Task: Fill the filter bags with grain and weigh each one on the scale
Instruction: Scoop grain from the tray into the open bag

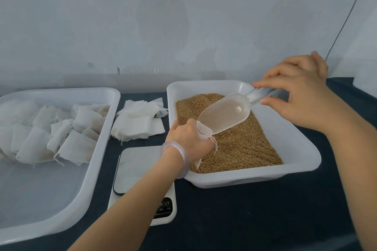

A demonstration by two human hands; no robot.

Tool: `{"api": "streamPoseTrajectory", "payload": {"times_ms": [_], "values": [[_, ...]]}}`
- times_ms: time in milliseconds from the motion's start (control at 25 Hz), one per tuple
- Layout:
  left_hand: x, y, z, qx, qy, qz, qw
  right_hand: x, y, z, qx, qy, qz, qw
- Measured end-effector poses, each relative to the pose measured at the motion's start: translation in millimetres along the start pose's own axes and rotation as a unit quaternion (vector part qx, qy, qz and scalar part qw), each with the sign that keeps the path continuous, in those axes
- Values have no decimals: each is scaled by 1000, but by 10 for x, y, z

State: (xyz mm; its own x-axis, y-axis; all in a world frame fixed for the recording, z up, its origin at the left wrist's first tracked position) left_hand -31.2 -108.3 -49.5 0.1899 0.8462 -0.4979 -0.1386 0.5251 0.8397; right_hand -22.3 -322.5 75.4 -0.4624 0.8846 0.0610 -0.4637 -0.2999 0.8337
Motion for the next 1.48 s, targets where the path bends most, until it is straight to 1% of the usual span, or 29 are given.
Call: {"api": "streamPoseTrajectory", "payload": {"times_ms": [80, 160, 240, 280, 360, 440, 560, 640, 760, 880, 960, 1040, 1120, 1240, 1320, 1480], "values": [[8, 2, -4, -6, 1, -7, 1000, -82, -52, -8, 9, -25, 16, 1000], [3, 9, -16, -13, 4, -20, 1000, -238, -108, -38, 20, -76, 26, 997], [10, 9, -28, -27, 8, -39, 999, -382, -214, -81, 46, -131, -8, 990], [19, 11, -35, -39, 12, -55, 998, -423, -305, -109, 68, -145, -38, 986], [27, 23, -38, -57, 25, -95, 994, -427, -537, -188, 120, -148, -67, 979], [39, 33, -41, -65, 37, -131, 989, -350, -777, -272, 157, -135, -59, 977], [56, 29, -46, -70, 40, -136, 987, -244, -1029, -360, 199, -131, -29, 971], [55, 20, -48, -67, 41, -129, 989, -251, -1096, -397, 212, -150, -3, 966], [28, 30, -48, -52, 46, -124, 990, -394, -1037, -431, 198, -191, 36, 961], [29, 25, -45, -50, 21, -99, 994, -548, -817, -417, 171, -214, 125, 953], [39, 19, -34, -50, 13, -77, 996, -567, -605, -351, 147, -213, 186, 948], [23, 28, -31, -34, 15, -56, 998, -532, -389, -253, 121, -193, 210, 951], [-9, 47, -32, -11, 21, -40, 999, -450, -218, -147, 99, -154, 175, 967], [-44, 67, -34, 15, 21, -23, 999, -277, -81, -40, 63, -105, 71, 990], [-49, 70, -36, 19, 16, -26, 999, -165, -43, -2, 43, -79, 16, 996], [-50, 66, -25, 23, 20, -20, 999, 26, 11, 16, 11, -34, -29, 999]]}}
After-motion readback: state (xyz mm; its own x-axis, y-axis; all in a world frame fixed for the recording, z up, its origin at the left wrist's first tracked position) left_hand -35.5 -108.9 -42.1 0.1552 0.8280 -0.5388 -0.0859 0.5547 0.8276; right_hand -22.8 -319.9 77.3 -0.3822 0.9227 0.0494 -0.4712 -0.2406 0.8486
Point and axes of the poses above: each hand's wrist, its own z-axis towards the middle knuckle, its own y-axis out of the back of the hand, x = y × z, the point moved 1 cm from there along z, towards the middle knuckle, and after that the axes turned 8 degrees about -y, right-handed, at the moved point
